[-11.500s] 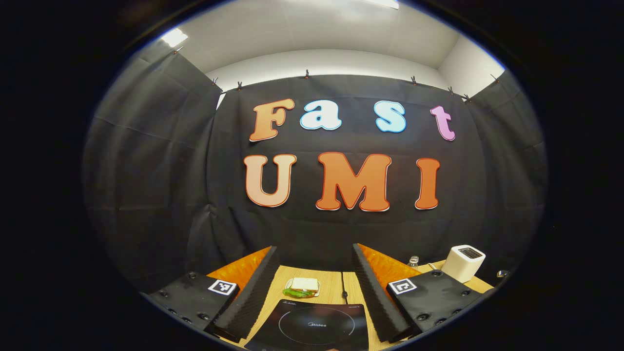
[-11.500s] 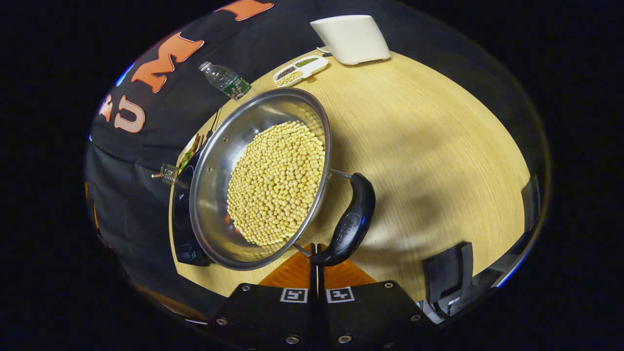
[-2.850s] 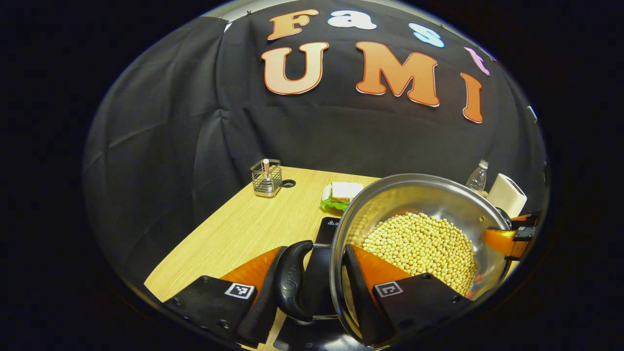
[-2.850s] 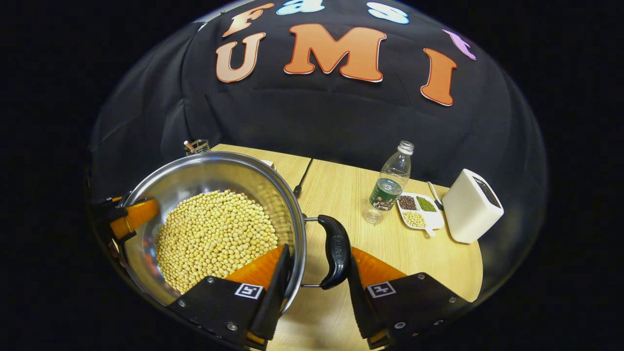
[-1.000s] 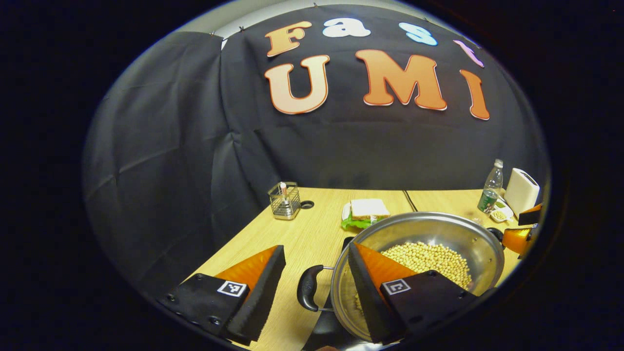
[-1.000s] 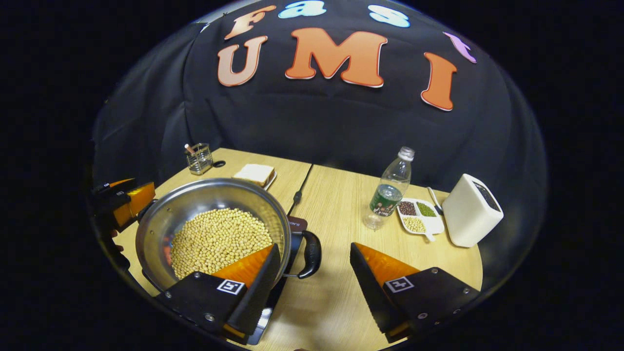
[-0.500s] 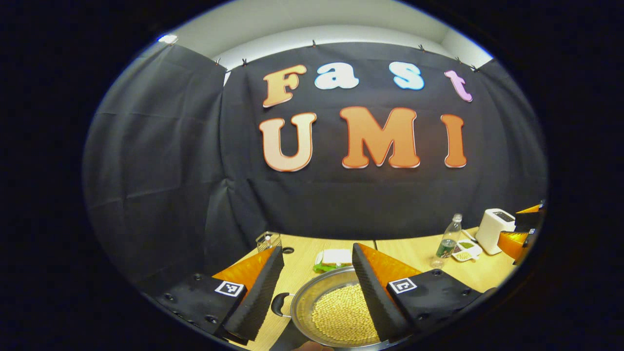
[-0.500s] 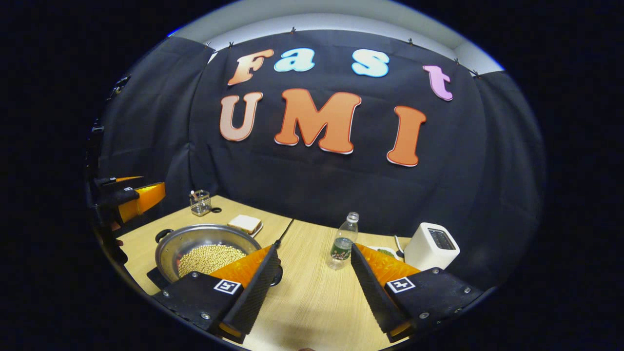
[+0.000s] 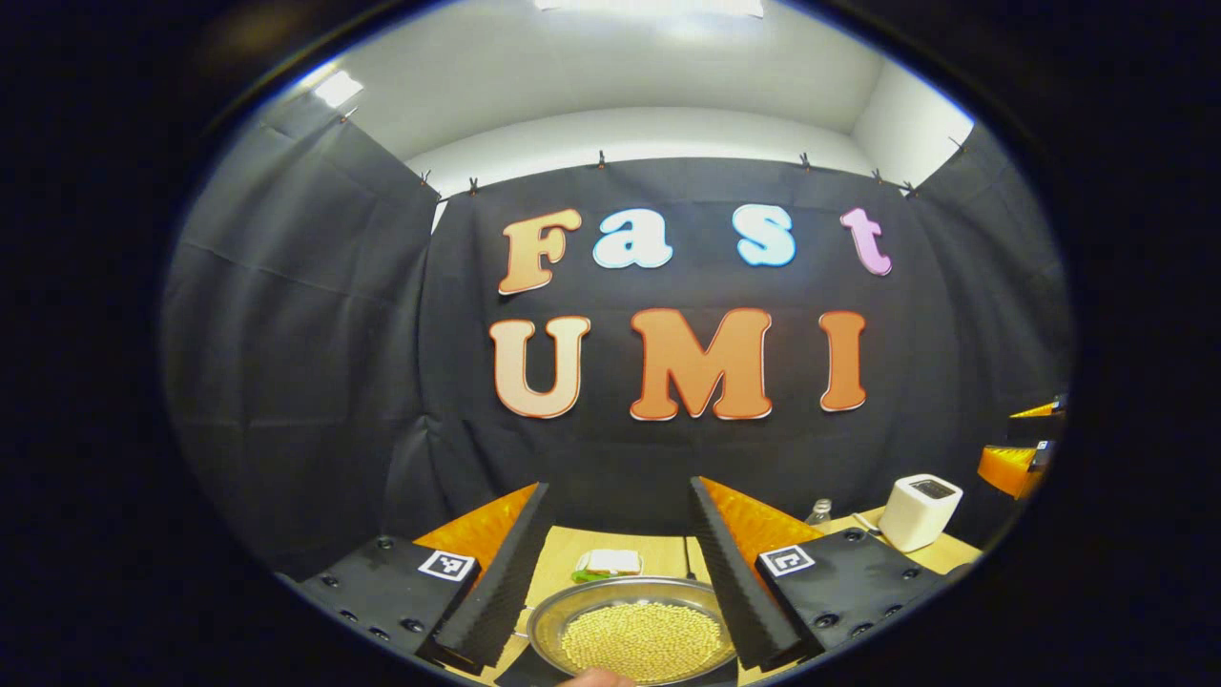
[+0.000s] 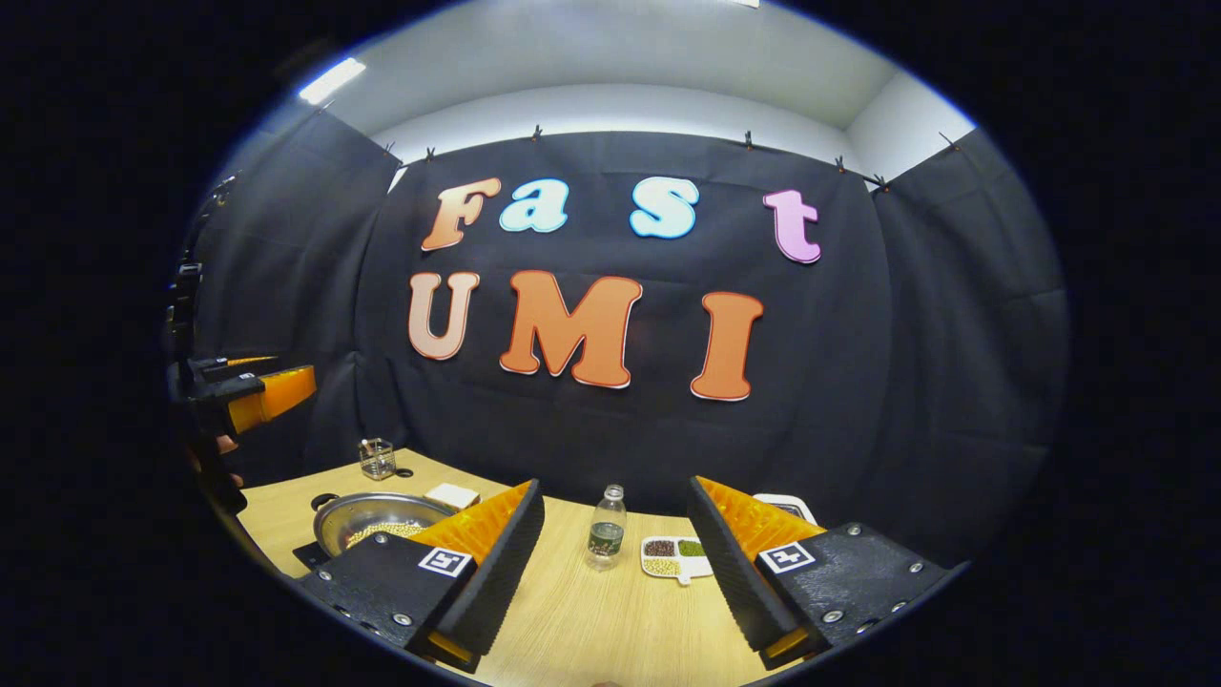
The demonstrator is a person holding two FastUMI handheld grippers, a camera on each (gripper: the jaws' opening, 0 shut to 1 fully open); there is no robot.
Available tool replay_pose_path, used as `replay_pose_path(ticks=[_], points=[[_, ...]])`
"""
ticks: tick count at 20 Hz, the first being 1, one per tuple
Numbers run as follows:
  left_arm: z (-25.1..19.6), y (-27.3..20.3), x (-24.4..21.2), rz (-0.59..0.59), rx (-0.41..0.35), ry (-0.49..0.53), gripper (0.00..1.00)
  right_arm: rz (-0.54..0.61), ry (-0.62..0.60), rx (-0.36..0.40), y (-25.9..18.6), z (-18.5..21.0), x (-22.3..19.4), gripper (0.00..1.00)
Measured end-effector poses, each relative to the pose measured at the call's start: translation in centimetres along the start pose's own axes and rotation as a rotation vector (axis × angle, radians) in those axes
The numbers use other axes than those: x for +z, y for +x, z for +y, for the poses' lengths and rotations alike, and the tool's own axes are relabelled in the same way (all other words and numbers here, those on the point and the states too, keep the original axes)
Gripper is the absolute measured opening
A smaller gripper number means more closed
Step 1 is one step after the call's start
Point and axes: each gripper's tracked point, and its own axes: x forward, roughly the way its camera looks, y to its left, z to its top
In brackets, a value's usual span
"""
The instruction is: First push the handle of the pot to place it horizontally, then grasp the pot with both hands and set it on the induction cooktop.
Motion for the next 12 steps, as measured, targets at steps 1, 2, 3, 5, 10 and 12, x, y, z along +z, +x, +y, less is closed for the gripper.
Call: replay_pose_path(ticks=[1,2,3,5,10,12], points=[[-0.1,-0.6,0.9,-0.019,0.000,0.004,0.93,-0.016,-0.006,0.001,-0.5,-0.3,0.5,0.94],[-0.3,-1.1,1.8,-0.036,-0.001,0.006,0.97,-0.029,-0.013,-0.001,-0.9,-0.9,1.1,0.97],[-0.7,-1.7,2.7,-0.048,-0.005,0.006,0.97,-0.037,-0.015,0.006,-1.4,-1.3,1.6,0.94],[-1.0,-2.8,3.9,-0.063,-0.015,-0.003,0.97,-0.040,0.003,0.024,-2.4,-1.6,2.2,0.97],[-1.1,-4.9,6.5,-0.092,-0.015,-0.051,0.93,-0.116,-0.034,0.039,-4.4,-2.7,4.1,0.93],[-0.9,-5.5,7.2,-0.092,-0.016,-0.052,0.93,-0.125,-0.041,0.033,-5.0,-3.6,4.7,0.94]])
